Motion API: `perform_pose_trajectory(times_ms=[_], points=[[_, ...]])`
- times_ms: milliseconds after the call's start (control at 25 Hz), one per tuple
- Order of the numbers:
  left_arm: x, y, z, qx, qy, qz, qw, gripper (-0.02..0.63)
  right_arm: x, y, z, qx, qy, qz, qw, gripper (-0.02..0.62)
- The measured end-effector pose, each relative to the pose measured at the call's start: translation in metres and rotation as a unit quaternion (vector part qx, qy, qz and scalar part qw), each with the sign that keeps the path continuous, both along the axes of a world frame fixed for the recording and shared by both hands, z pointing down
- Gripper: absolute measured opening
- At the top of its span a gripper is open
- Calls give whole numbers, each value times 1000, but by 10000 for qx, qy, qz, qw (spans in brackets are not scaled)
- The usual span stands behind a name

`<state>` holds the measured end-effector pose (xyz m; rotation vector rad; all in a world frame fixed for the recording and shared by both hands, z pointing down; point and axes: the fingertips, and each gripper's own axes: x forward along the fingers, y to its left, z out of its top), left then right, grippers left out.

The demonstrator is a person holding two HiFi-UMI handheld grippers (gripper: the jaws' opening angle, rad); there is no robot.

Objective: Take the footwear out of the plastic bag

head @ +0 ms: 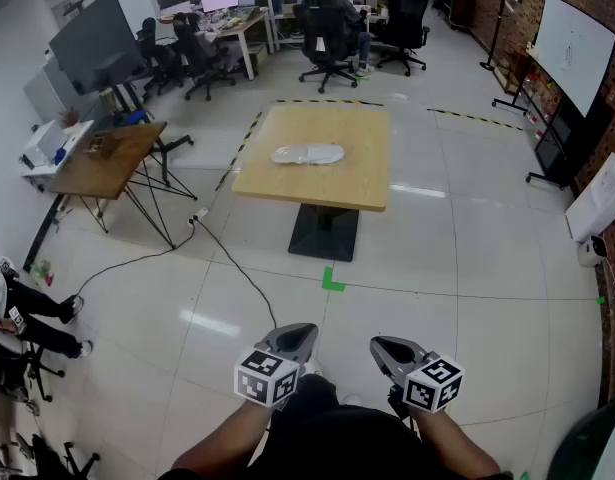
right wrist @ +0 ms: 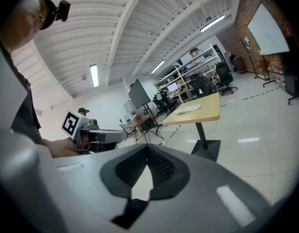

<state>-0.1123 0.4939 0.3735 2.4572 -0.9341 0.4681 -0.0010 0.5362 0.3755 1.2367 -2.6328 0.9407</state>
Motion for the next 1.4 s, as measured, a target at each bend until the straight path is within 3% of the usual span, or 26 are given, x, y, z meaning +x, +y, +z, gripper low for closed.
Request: perform_pose_trajectory(times_ms=[400, 640, 760, 1000, 1240, 1400], points=[[-33, -100, 12, -124, 163, -107, 9997, 8, -24, -95, 9, -148, 257, 46, 9996, 3], [-30, -177, -6, 205, 397, 125, 9989, 8, -34, -164, -3, -32, 486, 122, 9987, 3], [-35, -197, -1, 276, 330, 263, 9987, 8, -40, -189, 1, 45, 534, 175, 9984, 3], [-64, -217, 29, -373, 314, -1, 9988, 8, -47, -226, 12, -171, 554, 149, 9982, 3], [-76, -251, 44, -454, 115, -208, 9987, 8, -37, -272, 17, -194, 512, 154, 9984, 3], [-62, -287, 40, -337, 33, -250, 9991, 8, -26, -311, 29, -261, 444, 41, 9987, 3]])
